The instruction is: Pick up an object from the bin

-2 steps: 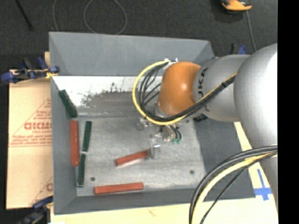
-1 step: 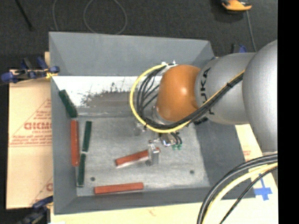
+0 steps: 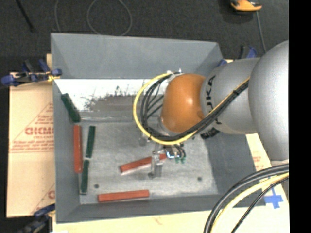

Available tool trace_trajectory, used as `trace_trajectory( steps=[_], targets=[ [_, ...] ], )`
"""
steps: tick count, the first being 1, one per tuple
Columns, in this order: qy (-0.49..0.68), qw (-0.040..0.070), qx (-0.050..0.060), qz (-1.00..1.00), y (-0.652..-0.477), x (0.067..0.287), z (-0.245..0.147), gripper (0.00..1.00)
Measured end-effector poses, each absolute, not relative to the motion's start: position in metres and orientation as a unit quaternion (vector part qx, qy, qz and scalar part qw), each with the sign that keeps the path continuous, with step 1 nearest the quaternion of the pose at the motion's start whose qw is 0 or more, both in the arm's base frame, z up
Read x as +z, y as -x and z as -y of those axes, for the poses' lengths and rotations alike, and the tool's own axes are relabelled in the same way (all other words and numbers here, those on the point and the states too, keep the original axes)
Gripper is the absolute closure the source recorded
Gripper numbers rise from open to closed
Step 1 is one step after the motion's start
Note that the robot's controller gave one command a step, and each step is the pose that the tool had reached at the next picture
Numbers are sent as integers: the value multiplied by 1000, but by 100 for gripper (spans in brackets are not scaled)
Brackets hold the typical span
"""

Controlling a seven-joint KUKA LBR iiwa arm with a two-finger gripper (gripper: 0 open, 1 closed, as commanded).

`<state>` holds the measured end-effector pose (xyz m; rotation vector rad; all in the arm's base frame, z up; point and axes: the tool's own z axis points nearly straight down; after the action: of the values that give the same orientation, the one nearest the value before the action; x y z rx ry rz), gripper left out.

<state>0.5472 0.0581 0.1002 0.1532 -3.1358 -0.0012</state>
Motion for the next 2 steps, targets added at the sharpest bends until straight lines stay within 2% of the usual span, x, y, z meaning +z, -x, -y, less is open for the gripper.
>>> trace_trajectory(
  steps=[1,2],
  targets=[
    [0,1,-1,1000,-541,70,-75,0],
    [-2,0,0,1000,-542,70,-75,0]
  ],
)
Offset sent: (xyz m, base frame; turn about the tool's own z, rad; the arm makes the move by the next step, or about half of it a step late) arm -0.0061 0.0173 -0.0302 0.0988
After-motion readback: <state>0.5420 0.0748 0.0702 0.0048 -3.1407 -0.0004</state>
